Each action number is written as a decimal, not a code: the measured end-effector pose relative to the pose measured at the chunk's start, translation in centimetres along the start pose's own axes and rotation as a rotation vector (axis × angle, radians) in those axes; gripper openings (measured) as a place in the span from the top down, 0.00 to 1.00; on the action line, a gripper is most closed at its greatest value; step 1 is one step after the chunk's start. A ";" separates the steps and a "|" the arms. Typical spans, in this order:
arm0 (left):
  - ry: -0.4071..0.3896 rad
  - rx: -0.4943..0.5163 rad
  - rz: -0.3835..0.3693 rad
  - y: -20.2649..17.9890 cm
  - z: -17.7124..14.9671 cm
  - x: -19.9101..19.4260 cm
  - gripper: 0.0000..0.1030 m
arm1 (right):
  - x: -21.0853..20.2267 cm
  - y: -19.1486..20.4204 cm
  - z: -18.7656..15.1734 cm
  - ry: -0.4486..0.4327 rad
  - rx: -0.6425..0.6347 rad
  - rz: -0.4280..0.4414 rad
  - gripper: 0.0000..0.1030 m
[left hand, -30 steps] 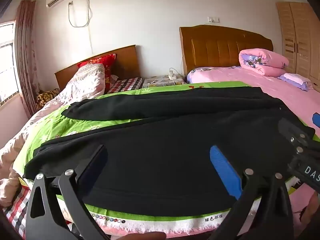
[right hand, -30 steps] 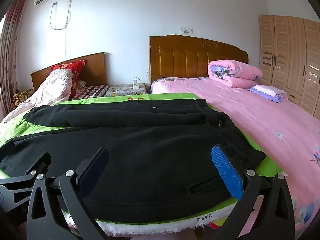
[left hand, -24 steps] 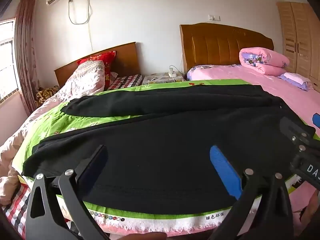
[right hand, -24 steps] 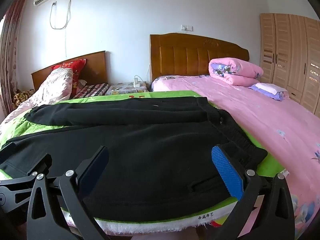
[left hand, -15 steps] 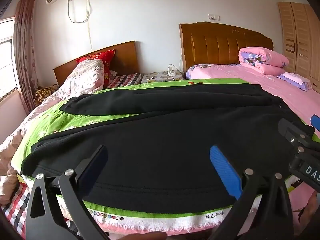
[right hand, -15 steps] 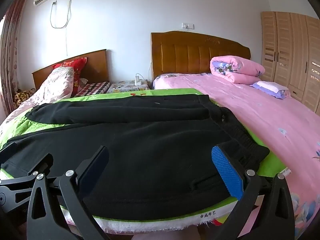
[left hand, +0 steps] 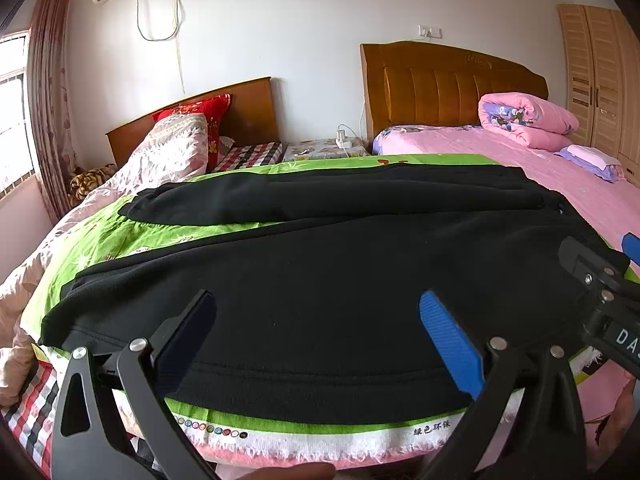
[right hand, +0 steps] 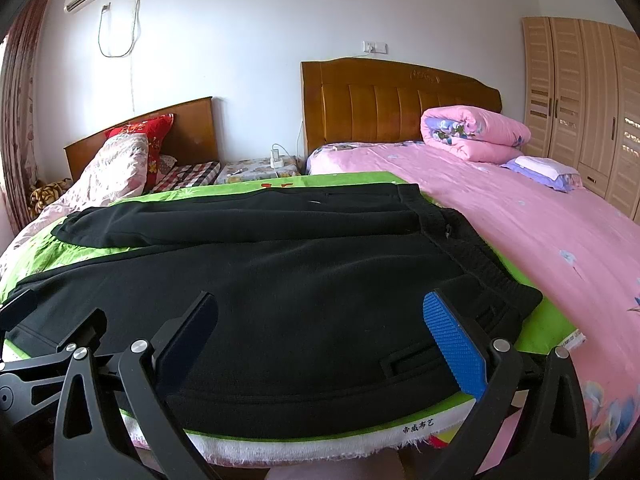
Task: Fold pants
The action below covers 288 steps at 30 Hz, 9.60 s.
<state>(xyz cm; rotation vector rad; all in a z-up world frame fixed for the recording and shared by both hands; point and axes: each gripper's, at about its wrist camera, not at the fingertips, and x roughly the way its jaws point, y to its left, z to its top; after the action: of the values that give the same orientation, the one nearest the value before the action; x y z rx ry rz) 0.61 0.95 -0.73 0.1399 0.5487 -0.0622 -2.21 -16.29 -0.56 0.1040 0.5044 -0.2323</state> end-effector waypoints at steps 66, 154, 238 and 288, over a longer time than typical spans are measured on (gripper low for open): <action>0.044 -0.002 -0.012 0.3 -0.4 0.4 0.01 | 1.0 0.2 -0.5 0.053 0.004 0.026 0.04; 0.193 -0.576 -0.670 13.6 -0.4 8.8 0.11 | 14.3 -23.8 3.0 0.223 0.578 0.282 0.67; 0.333 -0.565 -0.495 15.7 -0.2 9.3 0.23 | 7.0 -21.4 -3.4 0.141 0.552 0.153 0.50; 0.223 -0.433 -0.406 16.1 -0.9 6.1 0.14 | 5.4 -5.0 2.1 0.125 -0.033 0.342 0.24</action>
<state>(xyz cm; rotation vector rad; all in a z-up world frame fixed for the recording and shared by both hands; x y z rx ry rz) 6.87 16.87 -2.76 -0.3930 0.7942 -0.3235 2.16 -22.55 -1.60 0.1708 0.6051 0.1175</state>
